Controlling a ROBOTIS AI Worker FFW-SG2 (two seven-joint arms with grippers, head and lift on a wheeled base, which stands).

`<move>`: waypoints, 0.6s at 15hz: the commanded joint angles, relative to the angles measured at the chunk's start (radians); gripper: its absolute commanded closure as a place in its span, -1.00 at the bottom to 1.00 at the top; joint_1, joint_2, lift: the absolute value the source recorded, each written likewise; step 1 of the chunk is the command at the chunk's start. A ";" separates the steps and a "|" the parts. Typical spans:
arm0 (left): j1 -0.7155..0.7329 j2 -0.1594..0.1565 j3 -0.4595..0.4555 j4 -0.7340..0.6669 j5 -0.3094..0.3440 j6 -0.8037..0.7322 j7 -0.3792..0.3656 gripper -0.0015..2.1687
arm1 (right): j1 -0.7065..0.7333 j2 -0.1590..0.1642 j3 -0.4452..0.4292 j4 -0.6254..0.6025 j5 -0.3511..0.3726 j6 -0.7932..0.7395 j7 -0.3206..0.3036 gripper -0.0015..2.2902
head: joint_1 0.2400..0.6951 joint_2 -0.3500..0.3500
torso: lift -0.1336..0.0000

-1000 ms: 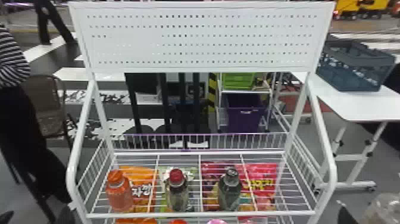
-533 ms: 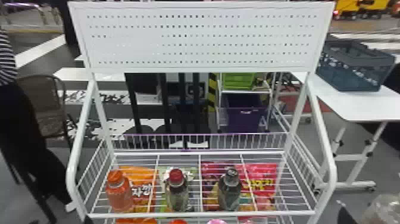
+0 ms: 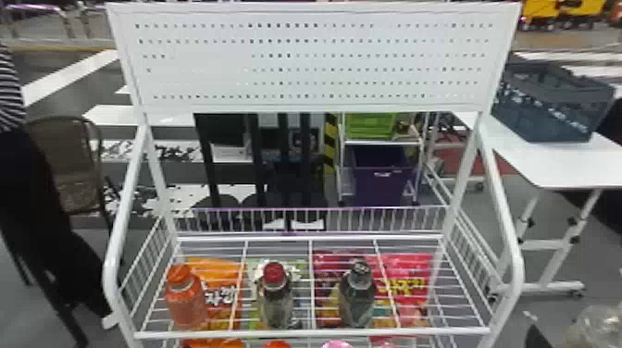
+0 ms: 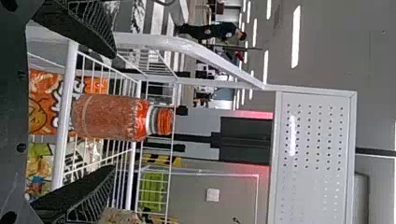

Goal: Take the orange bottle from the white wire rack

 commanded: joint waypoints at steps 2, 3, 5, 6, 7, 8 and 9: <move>-0.129 0.005 -0.031 0.149 0.003 0.000 -0.006 -0.97 | -0.002 0.001 -0.006 0.008 0.000 0.000 0.000 -0.10 | 0.14 0.00 | 1.00; -0.163 0.005 -0.035 0.180 0.003 0.000 -0.009 -0.97 | -0.002 0.001 -0.006 0.008 0.002 0.003 0.000 -0.10 | 0.14 0.00 | 1.00; -0.209 0.005 -0.037 0.220 0.007 0.010 -0.014 -0.97 | -0.006 0.001 -0.006 0.006 0.006 0.012 0.000 -0.10 | 0.14 0.00 | 1.00; -0.231 0.005 -0.037 0.235 0.010 0.016 -0.015 -0.97 | -0.008 0.001 -0.006 0.005 0.011 0.018 -0.002 -0.10 | 0.14 0.00 | 1.00; -0.252 0.005 -0.037 0.256 0.015 0.019 -0.017 -0.97 | -0.011 0.001 -0.006 0.003 0.011 0.025 -0.002 -0.10 | 0.14 0.00 | 1.00; -0.278 0.010 -0.037 0.283 0.024 0.022 -0.020 -0.97 | -0.012 0.001 -0.006 0.002 0.014 0.034 -0.002 -0.10 | 0.14 0.00 | 1.00; -0.303 0.015 -0.037 0.309 0.044 0.019 -0.026 -0.97 | -0.014 0.001 -0.006 -0.001 0.017 0.046 0.000 -0.10 | 0.14 0.00 | 1.00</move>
